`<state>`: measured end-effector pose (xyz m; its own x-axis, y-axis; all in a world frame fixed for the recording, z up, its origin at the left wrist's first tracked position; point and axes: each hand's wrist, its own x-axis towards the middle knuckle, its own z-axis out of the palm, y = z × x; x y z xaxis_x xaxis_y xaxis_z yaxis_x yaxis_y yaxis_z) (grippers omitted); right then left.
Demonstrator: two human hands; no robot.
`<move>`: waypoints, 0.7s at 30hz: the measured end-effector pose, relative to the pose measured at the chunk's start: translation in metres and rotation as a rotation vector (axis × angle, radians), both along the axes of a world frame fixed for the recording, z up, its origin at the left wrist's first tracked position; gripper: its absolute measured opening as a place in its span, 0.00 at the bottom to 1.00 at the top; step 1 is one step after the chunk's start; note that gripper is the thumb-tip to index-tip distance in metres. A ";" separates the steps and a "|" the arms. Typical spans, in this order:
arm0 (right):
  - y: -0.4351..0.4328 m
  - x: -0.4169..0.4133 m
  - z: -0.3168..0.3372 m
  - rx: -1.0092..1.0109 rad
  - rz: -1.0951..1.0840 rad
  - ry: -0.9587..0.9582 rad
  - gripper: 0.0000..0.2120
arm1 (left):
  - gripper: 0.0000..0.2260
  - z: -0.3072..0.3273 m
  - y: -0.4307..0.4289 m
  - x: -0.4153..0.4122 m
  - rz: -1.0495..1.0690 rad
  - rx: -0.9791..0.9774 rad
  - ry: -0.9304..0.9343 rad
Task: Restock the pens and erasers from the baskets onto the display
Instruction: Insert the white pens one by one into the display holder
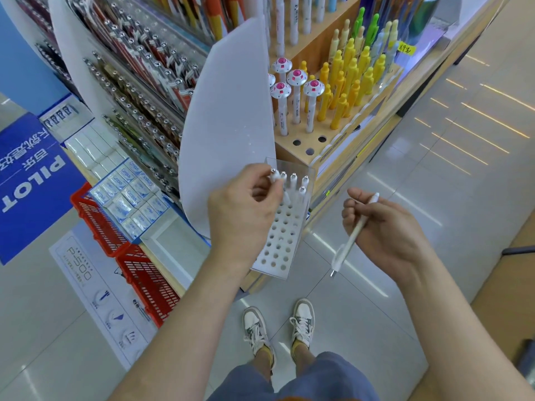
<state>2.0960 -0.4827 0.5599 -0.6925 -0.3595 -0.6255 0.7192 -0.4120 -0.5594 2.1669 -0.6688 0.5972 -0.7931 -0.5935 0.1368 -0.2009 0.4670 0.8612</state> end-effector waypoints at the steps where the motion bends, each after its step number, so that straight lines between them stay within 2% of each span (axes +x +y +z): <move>1: -0.001 0.002 0.001 -0.025 0.002 -0.005 0.10 | 0.03 -0.004 0.003 -0.002 -0.009 -0.024 -0.006; 6: -0.001 0.005 0.004 0.061 0.121 0.014 0.10 | 0.04 -0.024 0.008 -0.006 -0.027 -0.072 -0.038; 11: -0.002 0.005 0.002 -0.048 0.084 -0.051 0.11 | 0.03 -0.035 0.009 -0.004 -0.020 -0.112 -0.070; 13: -0.002 0.007 0.002 -0.058 0.130 -0.019 0.12 | 0.02 -0.039 0.010 -0.004 -0.033 -0.140 -0.094; 17: -0.007 0.007 0.002 0.097 0.275 0.061 0.17 | 0.04 -0.046 0.011 -0.008 -0.075 -0.226 -0.139; 21: -0.013 0.006 0.000 0.020 0.222 0.003 0.16 | 0.05 -0.051 0.013 -0.015 -0.120 -0.344 -0.181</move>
